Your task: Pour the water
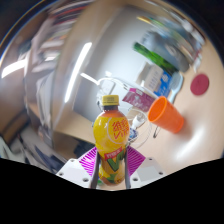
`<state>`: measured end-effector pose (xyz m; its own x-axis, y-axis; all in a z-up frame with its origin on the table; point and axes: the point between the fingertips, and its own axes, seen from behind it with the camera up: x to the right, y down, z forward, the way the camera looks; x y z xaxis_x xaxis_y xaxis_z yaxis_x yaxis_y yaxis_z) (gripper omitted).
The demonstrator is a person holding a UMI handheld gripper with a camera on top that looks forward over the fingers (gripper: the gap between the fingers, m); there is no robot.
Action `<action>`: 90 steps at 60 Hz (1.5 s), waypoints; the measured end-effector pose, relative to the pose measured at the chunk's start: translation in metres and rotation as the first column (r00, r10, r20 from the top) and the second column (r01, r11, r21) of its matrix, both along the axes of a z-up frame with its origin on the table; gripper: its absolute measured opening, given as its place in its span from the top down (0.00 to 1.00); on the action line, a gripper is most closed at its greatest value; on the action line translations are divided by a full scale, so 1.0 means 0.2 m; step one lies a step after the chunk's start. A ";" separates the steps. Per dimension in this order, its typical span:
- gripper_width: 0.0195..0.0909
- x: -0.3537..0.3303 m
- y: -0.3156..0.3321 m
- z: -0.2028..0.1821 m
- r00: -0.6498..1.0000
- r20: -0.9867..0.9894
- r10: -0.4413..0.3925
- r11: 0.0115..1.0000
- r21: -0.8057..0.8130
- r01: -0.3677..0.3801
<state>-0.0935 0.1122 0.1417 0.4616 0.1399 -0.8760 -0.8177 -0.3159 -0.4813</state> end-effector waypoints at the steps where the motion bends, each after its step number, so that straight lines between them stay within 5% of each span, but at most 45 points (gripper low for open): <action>1: 0.74 0.01 0.02 0.01 0.997 -0.074 0.010 1.000 -0.018 -0.011; 7: 0.74 0.07 0.13 0.05 0.912 -0.410 0.012 0.995 -0.084 -0.051; 19: 0.74 0.11 0.20 0.21 0.655 -0.753 0.066 0.987 -0.049 -0.155; 35: 0.74 0.13 0.20 0.30 0.446 -0.893 0.054 0.984 -0.027 -0.174; 48: 0.74 0.09 0.18 0.29 0.481 -0.875 0.059 0.982 -0.035 -0.184; 55: 0.73 0.05 0.15 0.35 0.679 -0.726 0.112 0.984 -0.016 -0.179; 62: 0.74 0.14 0.11 0.54 0.912 -0.372 0.173 0.983 0.122 -0.137; 68: 0.74 0.41 0.12 0.70 0.999 0.033 -0.002 0.977 0.214 -0.005; 78: 0.72 0.98 0.17 0.72 0.748 0.575 -0.330 0.923 0.363 0.128; 84: 0.72 1.29 0.25 0.48 0.559 0.738 -0.379 0.924 0.340 0.177; 90: 0.72 1.40 0.32 0.15 0.517 0.799 -0.306 0.952 0.257 0.166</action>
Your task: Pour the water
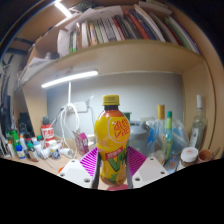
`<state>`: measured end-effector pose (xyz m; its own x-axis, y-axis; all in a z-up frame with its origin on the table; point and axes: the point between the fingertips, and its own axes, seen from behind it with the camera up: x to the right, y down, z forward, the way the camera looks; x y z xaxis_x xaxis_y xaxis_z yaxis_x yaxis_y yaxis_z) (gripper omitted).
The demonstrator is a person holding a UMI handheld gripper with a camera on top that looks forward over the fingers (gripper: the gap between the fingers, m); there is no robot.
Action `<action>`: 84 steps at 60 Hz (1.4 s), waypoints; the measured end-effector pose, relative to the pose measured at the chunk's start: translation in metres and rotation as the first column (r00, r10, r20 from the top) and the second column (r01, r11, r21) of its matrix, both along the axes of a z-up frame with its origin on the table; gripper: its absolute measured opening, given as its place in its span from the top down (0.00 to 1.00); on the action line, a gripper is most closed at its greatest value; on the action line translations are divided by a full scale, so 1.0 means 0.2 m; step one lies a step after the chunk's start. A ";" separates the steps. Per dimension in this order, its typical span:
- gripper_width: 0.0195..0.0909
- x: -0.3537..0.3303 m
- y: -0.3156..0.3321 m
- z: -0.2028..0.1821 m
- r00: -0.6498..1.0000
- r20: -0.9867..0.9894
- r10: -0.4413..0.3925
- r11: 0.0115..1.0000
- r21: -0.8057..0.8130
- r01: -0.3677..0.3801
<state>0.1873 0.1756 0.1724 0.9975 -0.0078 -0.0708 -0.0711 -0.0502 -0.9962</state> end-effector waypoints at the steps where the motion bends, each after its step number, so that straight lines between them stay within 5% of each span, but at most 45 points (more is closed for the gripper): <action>1: 0.72 0.01 0.01 -0.05 1.000 0.000 0.002 1.000 -0.016 -0.002; 13: 0.72 0.05 0.05 -0.36 1.000 0.024 0.015 0.998 -0.061 -0.014; 36: 0.62 0.03 0.05 -0.44 0.998 0.061 0.016 0.998 -0.062 -0.012; 44: 0.45 0.06 0.04 -0.44 1.000 0.026 0.008 0.997 -0.076 -0.006; 51: 0.11 0.07 -0.01 -0.45 1.000 0.022 0.005 0.993 -0.116 -0.002; 84: 0.11 -0.11 -1.09 -0.16 0.998 0.055 -0.018 0.997 -0.075 0.022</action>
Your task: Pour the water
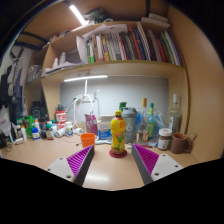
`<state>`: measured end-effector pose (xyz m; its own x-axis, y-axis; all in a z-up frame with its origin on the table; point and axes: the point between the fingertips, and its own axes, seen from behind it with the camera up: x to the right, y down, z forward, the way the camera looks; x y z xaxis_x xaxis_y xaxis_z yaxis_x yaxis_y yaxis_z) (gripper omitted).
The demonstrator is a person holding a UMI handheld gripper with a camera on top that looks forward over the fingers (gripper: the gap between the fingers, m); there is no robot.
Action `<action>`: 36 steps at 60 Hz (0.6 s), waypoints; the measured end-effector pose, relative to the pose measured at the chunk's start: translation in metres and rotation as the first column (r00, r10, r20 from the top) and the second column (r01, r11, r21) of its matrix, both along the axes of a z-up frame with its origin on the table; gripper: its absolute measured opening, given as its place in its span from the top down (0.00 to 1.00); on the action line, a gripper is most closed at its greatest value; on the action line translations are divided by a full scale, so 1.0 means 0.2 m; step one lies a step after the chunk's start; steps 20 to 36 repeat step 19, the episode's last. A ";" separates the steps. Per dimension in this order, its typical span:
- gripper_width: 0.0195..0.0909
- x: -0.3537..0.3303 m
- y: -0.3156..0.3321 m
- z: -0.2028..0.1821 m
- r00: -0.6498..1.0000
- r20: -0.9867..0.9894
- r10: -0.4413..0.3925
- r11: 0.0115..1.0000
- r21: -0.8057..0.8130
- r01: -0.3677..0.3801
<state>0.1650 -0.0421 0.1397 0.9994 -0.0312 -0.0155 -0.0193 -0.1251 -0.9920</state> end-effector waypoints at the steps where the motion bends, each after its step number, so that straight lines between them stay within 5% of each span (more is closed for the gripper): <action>1: 0.11 -0.01 -0.04 0.01 1.000 0.004 0.001 1.000 0.003 -0.001; 19: 0.12 -0.22 -0.61 0.01 1.000 -0.005 0.023 0.999 0.026 -0.023; 36: 0.12 -0.22 -0.61 0.01 1.000 -0.005 0.023 0.999 0.026 -0.023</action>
